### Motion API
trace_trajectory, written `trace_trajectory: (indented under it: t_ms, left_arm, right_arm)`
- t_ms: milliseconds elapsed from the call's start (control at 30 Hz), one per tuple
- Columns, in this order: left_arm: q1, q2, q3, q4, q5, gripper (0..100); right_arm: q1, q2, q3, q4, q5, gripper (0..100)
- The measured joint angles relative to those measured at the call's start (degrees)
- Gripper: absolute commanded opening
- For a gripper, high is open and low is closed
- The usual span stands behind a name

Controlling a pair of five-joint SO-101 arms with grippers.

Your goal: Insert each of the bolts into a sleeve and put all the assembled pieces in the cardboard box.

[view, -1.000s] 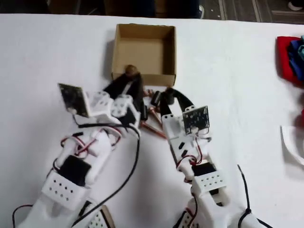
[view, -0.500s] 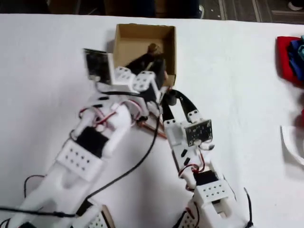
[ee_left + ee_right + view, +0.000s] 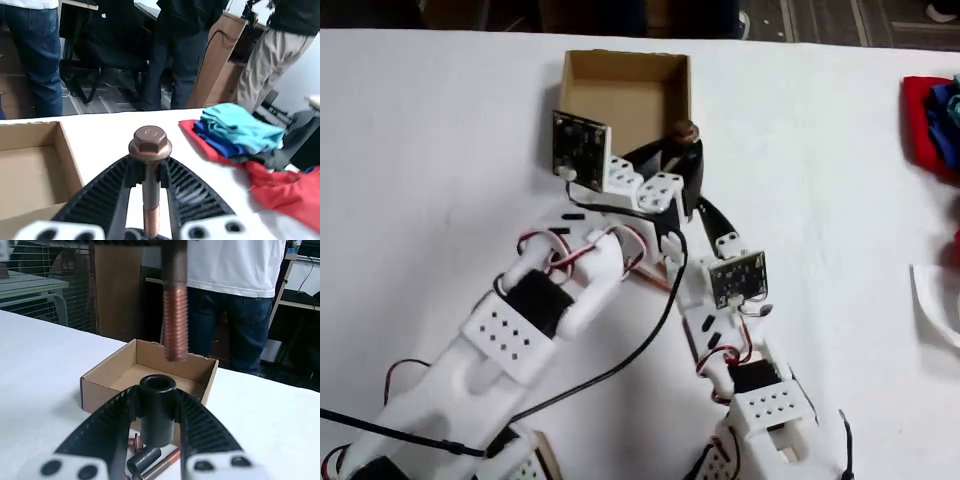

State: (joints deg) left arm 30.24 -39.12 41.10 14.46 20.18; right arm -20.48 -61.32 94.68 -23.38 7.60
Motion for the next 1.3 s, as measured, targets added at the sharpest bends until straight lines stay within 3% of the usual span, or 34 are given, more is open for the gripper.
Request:
trace_trajectory:
  t_ms: [333, 633, 1000, 1300]
  left_arm:
    - [0.0, 0.09, 3.43, -0.09, -6.07, 3]
    - [-3.96, 0.35, 3.43, -2.2, -6.07, 3]
    - [-3.34, 1.85, 3.43, -2.55, -6.07, 3]
    - [-3.43, 9.76, 3.43, -8.0, -6.07, 3]
  right_arm:
    - [0.0, -0.09, 0.09, 0.09, 0.0, 2.1]
    - [0.0, -0.09, 0.09, 0.09, 0.0, 2.1]
    - [0.0, -0.09, 0.09, 0.09, 0.0, 2.1]
    - [0.0, -0.44, 0.09, 0.09, 0.0, 2.1]
